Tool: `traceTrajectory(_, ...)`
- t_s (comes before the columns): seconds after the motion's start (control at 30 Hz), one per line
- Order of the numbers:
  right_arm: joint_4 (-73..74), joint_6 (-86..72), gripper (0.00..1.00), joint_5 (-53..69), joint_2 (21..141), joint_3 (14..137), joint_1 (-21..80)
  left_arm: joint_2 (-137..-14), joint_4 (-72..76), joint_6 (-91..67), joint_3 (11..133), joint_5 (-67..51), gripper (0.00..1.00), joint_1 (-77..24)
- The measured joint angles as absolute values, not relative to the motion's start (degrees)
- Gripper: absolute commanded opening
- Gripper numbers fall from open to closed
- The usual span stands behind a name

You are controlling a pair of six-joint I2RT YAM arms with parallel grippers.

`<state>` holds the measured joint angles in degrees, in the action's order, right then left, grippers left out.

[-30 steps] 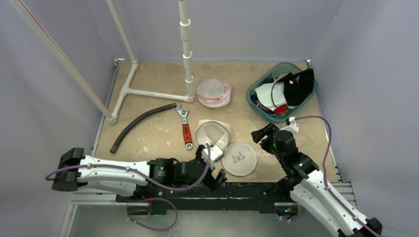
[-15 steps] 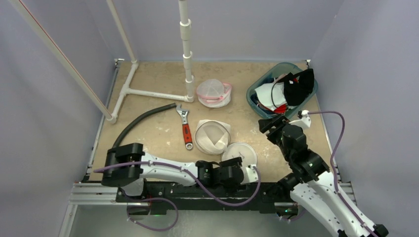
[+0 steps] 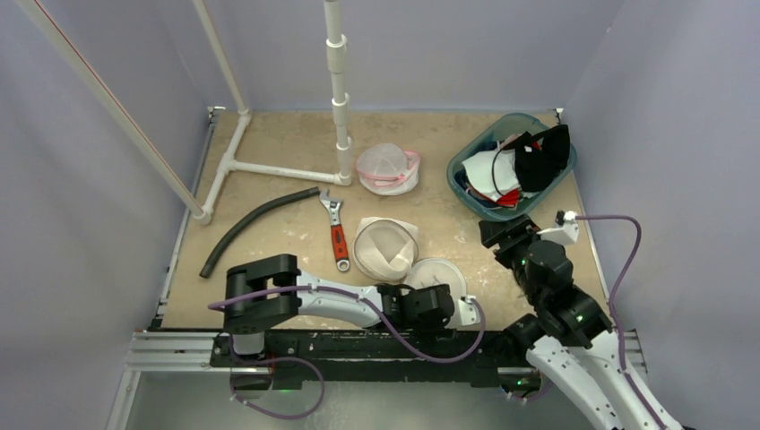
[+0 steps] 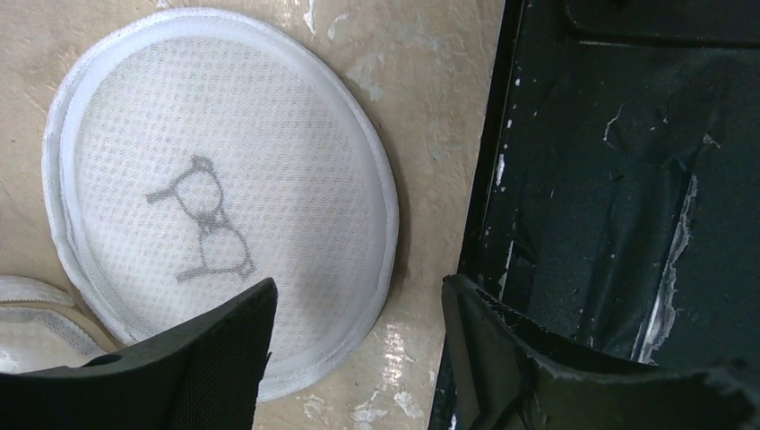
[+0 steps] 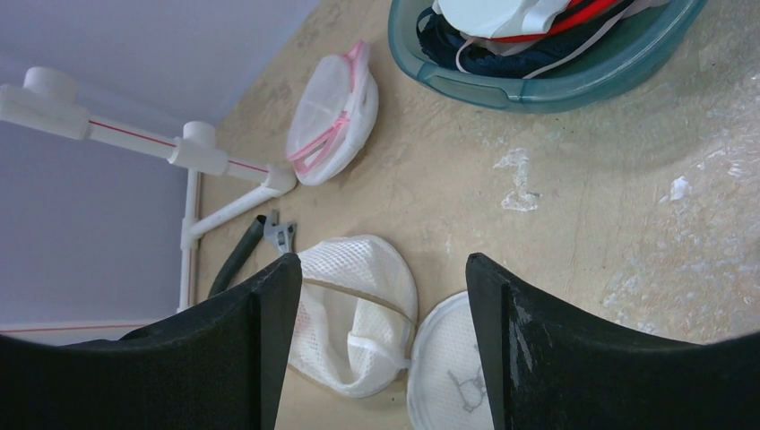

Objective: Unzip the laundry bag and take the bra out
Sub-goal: Close the laundry bag at the center of the board.

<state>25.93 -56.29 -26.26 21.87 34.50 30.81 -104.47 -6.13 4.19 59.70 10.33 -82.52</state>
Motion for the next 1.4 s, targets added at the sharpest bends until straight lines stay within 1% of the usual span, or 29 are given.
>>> traceTrajectory(0.07, 26.5, -56.3, 0.71, -26.3, 20.9, 34.5, 30.8, -104.7, -6.0, 4.2, 60.1, 10.0, 0.60, -82.5)
traceTrajectory(0.17, 26.9, -56.3, 0.71, -26.3, 20.4, 34.5, 30.8, -105.9, -6.0, 4.3, 61.2, 9.4, 0.51, -82.5)
traceTrajectory(0.27, 27.3, -56.4, 0.70, -26.3, 20.3, 34.5, 30.8, -106.8, -6.0, 4.1, 62.0, 8.8, 0.40, -82.7)
traceTrajectory(0.37, 27.4, -56.3, 0.70, -26.2, 19.7, 34.5, 30.8, -107.0, -5.6, 3.8, 62.1, 8.4, 0.22, -83.2)
traceTrajectory(0.4, 27.4, -56.3, 0.70, -26.2, 19.6, 34.5, 30.8, -107.1, -5.6, 3.6, 62.1, 8.1, 0.14, -83.4)
traceTrajectory(0.43, 27.4, -56.3, 0.70, -26.2, 19.4, 34.5, 30.8, -107.1, -5.6, 3.3, 62.1, 7.9, 0.04, -83.7)
traceTrajectory(0.47, 27.4, -56.3, 0.70, -26.2, 19.4, 34.5, 30.8, -107.1, -5.4, 2.9, 62.0, 7.8, 0.00, -83.9)
traceTrajectory(0.63, 27.3, -56.3, 0.70, -26.2, 19.4, 34.5, 30.8, -106.7, -2.9, 3.1, 61.1, 13.5, 0.00, -82.8)
traceTrajectory(0.77, 27.2, -56.1, 0.71, -26.2, 19.4, 34.5, 30.8, -103.4, -1.7, 2.7, 58.6, 15.9, 0.00, -82.0)
traceTrajectory(1.2, 26.0, -54.3, 0.72, -25.8, 20.3, 34.5, 30.8, -90.0, 3.0, -3.3, 55.4, 14.6, 0.00, -81.4)
traceTrajectory(1.23, 25.9, -54.2, 0.72, -25.8, 20.3, 34.5, 30.8, -89.1, 3.1, -3.6, 54.8, 14.3, 0.07, -81.1)
traceTrajectory(1.3, 25.8, -54.0, 0.72, -25.8, 20.3, 34.5, 30.8, -88.3, 3.0, -3.8, 54.3, 13.8, 0.33, -80.8)
traceTrajectory(1.33, 25.8, -53.9, 0.72, -25.8, 20.3, 34.5, 30.8, -88.3, 2.9, -3.6, 54.3, 13.7, 0.43, -80.7)
traceTrajectory(1.37, 25.8, -53.9, 0.72, -25.8, 20.3, 34.5, 30.8, -88.8, 2.0, -3.7, 54.6, 13.6, 0.49, -80.6)
traceTrajectory(1.4, 25.8, -53.9, 0.72, -25.7, 20.3, 34.5, 30.8, -89.5, 1.1, -3.5, 55.1, 13.6, 0.53, -80.6)
